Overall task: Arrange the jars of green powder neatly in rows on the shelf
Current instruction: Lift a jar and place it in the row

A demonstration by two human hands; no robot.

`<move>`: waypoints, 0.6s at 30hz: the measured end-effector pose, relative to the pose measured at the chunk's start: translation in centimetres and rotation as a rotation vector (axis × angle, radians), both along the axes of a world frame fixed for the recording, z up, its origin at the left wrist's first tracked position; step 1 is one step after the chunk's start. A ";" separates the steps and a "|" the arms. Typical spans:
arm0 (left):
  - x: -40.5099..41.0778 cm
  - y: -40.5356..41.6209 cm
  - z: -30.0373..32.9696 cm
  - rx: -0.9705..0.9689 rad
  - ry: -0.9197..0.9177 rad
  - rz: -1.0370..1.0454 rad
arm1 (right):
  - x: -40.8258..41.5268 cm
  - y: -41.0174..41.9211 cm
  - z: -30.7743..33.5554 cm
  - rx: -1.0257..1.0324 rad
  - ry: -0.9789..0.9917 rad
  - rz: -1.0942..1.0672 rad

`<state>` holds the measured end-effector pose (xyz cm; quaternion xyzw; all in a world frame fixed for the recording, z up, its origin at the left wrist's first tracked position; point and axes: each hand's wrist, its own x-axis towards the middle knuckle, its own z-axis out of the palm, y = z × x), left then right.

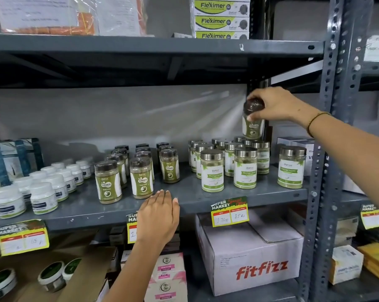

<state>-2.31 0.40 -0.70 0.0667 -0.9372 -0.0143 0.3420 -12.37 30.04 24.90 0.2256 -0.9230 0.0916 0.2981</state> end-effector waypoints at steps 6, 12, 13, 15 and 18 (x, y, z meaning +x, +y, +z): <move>0.0 0.0 0.1 0.014 -0.011 -0.012 | 2.3 -4.9 1.9 -0.164 -0.068 0.243; 0.0 0.0 0.1 0.015 -0.014 -0.015 | 3.3 -10.9 -0.7 -0.221 -0.311 0.457; -0.1 0.0 0.1 0.014 -0.016 -0.012 | 3.3 -11.7 -1.4 -0.193 -0.342 0.471; -0.2 0.0 0.1 0.004 -0.018 -0.005 | 3.2 -13.4 -2.6 -0.110 -0.380 0.466; -0.3 0.0 0.0 -0.012 -0.022 -0.002 | 2.7 -15.5 -4.2 0.050 -0.409 0.442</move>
